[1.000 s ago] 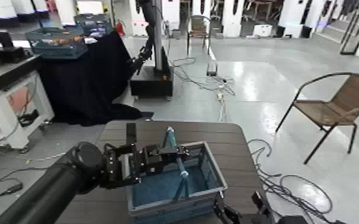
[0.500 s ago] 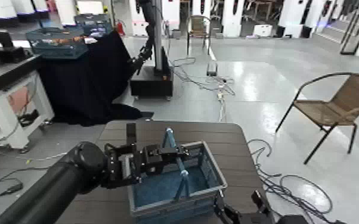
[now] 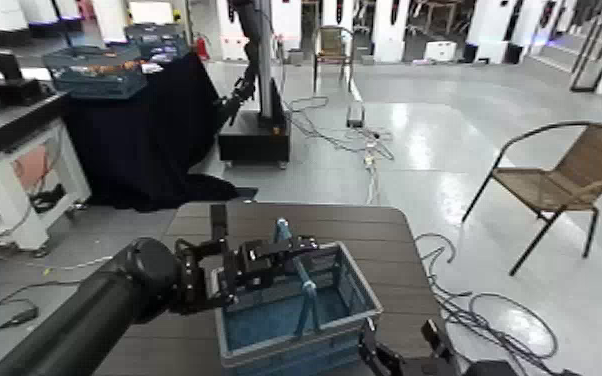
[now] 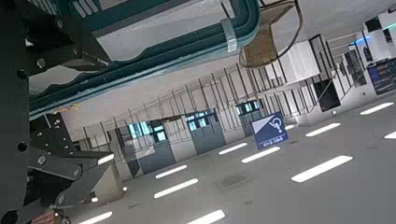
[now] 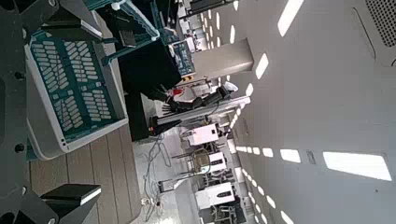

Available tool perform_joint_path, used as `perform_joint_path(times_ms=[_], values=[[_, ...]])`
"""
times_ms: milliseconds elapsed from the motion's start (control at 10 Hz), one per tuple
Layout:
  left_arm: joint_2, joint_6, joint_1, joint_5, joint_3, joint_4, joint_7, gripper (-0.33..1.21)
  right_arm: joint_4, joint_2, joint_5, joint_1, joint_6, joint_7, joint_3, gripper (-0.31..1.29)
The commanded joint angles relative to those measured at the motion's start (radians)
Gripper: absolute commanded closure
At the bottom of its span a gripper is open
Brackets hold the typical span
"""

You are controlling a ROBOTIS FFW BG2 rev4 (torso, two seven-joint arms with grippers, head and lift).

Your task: Place the crate on the table.

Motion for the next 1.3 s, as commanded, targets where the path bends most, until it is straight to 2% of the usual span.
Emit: perform_joint_path(times_ms=[100,300,500,700,900,1100,1300], values=[[0.001,-0.060,0.003,-0.073,0.026,-0.014,-0.003,0.19,-0.002,-0.001,-0.001,0.003,0.000,0.000,-0.003,0.15],[0.004,-0.090,0.021,-0.142,0.077,-0.049,0.002,0.19,-0.003,0.001,-0.002,0.006,0.000,-0.002,-0.006,0.15],[0.012,-0.123,0.080,-0.243,0.165,-0.146,0.045,0.20,-0.006,0.001,-0.002,0.011,0.003,-0.002,-0.009,0.15],[0.038,-0.146,0.179,-0.280,0.248,-0.319,0.169,0.19,-0.008,0.004,-0.002,0.014,0.006,-0.002,-0.014,0.15],[0.066,-0.202,0.288,-0.322,0.293,-0.523,0.300,0.20,-0.009,0.005,-0.001,0.019,0.006,-0.002,-0.017,0.15],[0.073,-0.351,0.451,-0.371,0.339,-0.721,0.421,0.19,-0.011,0.007,-0.001,0.022,0.003,-0.002,-0.020,0.15],[0.070,-0.511,0.604,-0.424,0.348,-0.848,0.494,0.19,-0.011,0.010,-0.001,0.026,0.000,-0.002,-0.023,0.15]])
